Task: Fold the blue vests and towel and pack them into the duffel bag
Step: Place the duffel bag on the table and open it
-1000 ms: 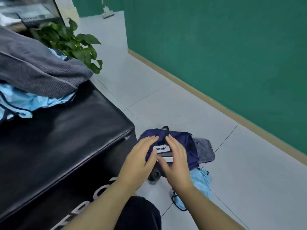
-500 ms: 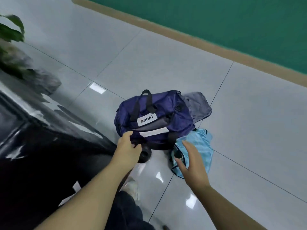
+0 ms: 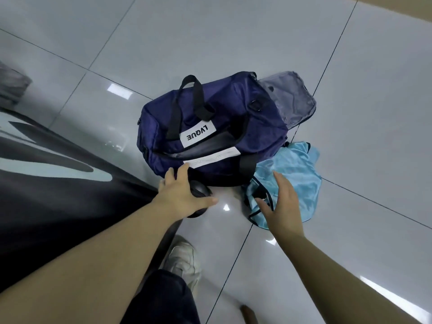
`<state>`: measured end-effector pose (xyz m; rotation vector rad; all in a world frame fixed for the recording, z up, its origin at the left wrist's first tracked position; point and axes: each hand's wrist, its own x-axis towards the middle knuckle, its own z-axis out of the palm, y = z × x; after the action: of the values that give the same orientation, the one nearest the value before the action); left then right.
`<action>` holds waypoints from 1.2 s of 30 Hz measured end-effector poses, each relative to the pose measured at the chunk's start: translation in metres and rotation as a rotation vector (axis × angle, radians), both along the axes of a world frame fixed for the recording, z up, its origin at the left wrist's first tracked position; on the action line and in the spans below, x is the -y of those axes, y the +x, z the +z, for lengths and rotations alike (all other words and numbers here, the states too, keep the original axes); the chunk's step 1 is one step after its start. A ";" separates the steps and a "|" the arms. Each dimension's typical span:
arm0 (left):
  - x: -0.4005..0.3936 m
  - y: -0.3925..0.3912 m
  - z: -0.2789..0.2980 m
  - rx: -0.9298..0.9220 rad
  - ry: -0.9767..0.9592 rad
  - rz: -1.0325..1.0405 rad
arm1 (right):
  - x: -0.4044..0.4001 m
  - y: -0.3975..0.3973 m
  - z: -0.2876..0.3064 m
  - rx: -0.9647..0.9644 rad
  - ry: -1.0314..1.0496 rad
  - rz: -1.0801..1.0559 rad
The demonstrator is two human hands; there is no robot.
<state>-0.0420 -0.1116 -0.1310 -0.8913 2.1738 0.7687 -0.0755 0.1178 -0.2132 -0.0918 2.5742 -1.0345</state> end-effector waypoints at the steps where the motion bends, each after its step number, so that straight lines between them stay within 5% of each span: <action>1: -0.002 0.000 -0.006 -0.007 -0.005 -0.016 | -0.001 0.000 -0.006 0.017 0.045 -0.005; 12: 0.001 -0.007 -0.035 -0.169 -0.266 -0.242 | 0.007 -0.019 -0.041 0.310 0.391 0.025; 20: -0.002 -0.031 -0.044 -0.071 -0.189 -0.061 | 0.019 -0.025 -0.061 0.318 0.371 0.075; 28: -0.003 -0.018 -0.048 -0.214 -0.084 0.082 | 0.020 -0.032 -0.070 0.264 0.358 0.137; 36: -0.010 -0.014 -0.017 -0.200 0.129 -0.054 | 0.001 -0.021 -0.011 0.264 0.120 -0.155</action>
<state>-0.0556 -0.1016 -0.1484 -0.7140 2.2804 0.9958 -0.0962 0.1166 -0.2244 0.2616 2.4222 -0.8760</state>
